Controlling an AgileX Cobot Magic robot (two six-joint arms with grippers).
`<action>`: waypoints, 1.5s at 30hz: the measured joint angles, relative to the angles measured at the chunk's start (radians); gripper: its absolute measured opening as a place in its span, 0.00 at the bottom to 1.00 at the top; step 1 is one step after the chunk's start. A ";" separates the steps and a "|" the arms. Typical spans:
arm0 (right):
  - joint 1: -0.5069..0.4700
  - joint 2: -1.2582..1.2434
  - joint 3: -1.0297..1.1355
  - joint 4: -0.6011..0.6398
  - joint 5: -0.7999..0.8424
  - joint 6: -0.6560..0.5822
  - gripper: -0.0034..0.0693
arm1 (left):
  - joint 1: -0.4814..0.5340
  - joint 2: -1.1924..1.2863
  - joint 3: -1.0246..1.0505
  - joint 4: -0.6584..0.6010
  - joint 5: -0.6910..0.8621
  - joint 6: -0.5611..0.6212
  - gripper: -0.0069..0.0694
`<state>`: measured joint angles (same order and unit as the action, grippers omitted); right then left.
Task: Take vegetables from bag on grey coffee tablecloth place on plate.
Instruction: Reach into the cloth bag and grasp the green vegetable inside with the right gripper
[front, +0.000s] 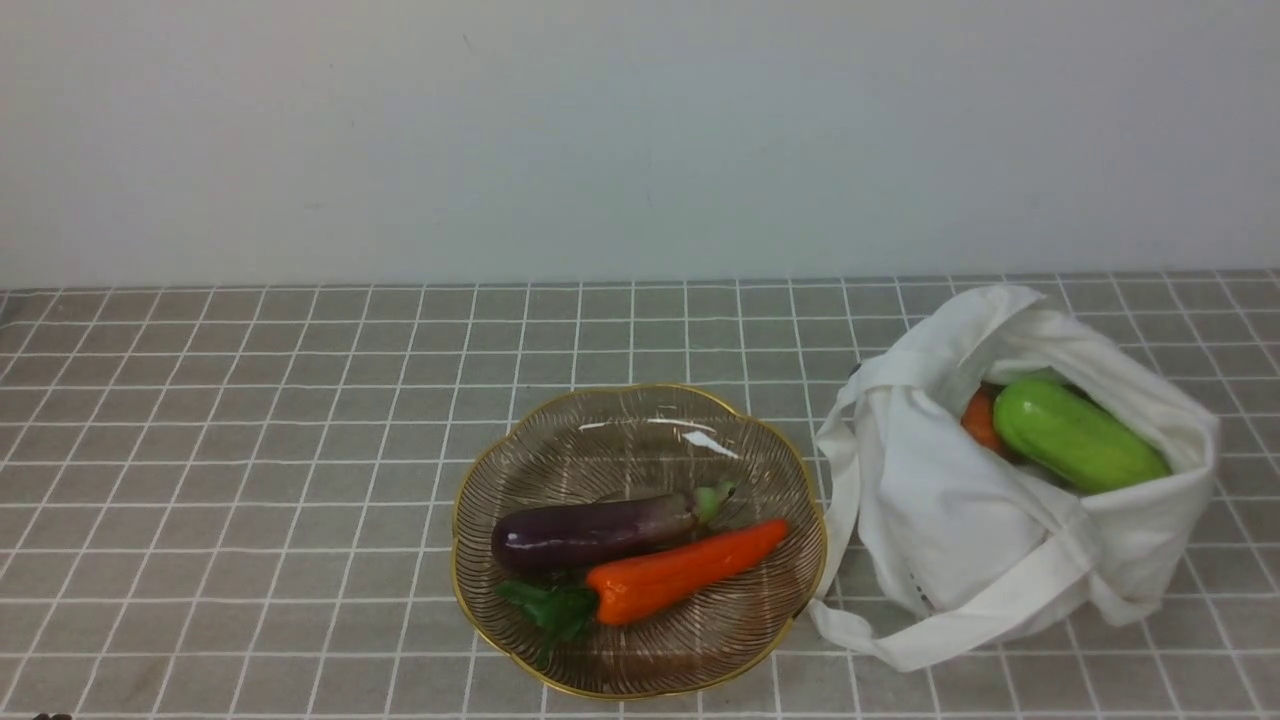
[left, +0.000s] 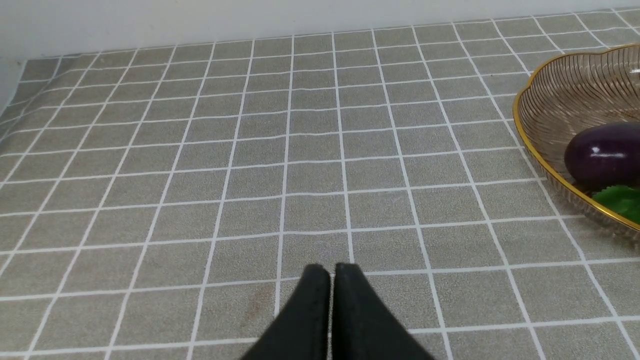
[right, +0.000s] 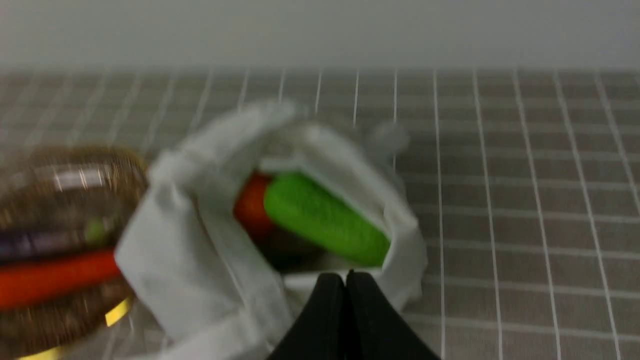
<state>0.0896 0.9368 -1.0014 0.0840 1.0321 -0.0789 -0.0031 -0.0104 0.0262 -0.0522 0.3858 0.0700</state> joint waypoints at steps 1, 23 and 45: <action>0.001 0.074 -0.024 0.031 0.029 -0.060 0.03 | 0.000 0.000 0.000 0.000 0.000 0.000 0.08; 0.103 0.545 -0.058 0.103 -0.257 -0.410 0.37 | 0.000 0.000 0.000 0.000 0.000 0.000 0.08; 0.103 0.666 -0.060 0.009 -0.361 -0.387 0.57 | 0.000 0.000 0.000 0.000 0.000 0.000 0.08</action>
<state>0.1931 1.6024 -1.0614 0.0927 0.6707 -0.4662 -0.0031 -0.0104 0.0262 -0.0522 0.3858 0.0700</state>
